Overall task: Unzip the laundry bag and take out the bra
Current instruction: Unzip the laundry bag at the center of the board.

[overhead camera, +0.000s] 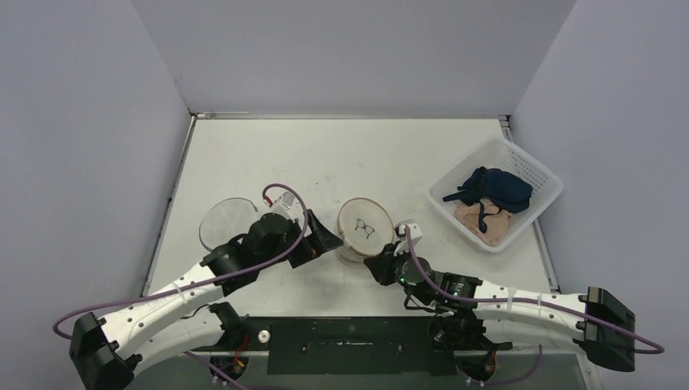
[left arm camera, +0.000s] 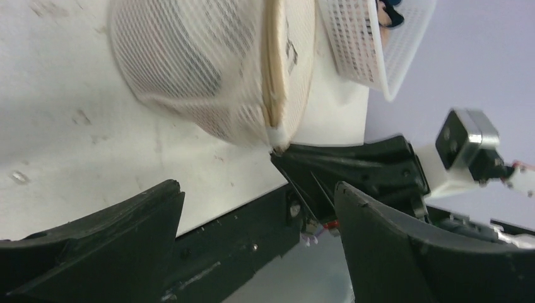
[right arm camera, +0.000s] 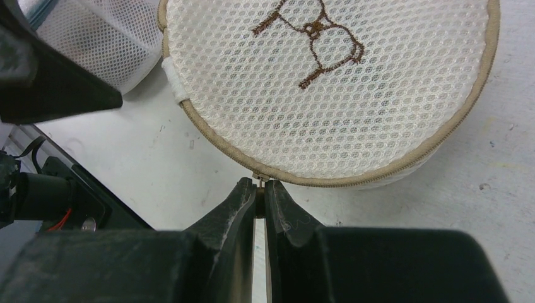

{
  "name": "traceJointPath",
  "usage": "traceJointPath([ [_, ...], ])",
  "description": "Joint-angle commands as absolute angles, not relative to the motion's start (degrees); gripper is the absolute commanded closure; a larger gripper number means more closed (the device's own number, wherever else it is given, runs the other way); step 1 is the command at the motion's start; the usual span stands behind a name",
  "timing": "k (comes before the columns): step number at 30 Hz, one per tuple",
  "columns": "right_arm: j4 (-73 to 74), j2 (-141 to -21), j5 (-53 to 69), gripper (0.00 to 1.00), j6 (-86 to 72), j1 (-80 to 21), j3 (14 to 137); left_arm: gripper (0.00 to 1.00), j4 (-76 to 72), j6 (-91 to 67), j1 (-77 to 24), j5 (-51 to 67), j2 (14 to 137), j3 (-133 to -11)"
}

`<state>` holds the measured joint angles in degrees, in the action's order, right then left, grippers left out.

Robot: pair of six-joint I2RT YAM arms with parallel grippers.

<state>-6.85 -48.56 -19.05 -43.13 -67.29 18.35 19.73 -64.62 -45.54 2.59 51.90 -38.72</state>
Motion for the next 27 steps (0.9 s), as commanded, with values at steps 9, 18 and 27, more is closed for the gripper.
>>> traceJointPath([
  [9, -13.95, -52.23, -18.19, 0.95, -42.49, -68.68, 21.62, 0.33, 3.37, -77.15, -58.12, -12.95, 56.99, -35.23],
  [18, -13.80, -51.33, -19.06, 0.95, -42.60, -70.35, 21.25, 0.57, -1.50, -76.19, -58.22, -13.84, 62.53, -35.89],
  [27, -12.67, -50.53, -19.83, 0.95, -42.54, -71.26, 21.27, 0.73, -1.32, -74.89, -58.09, -15.26, 63.91, -35.88],
])
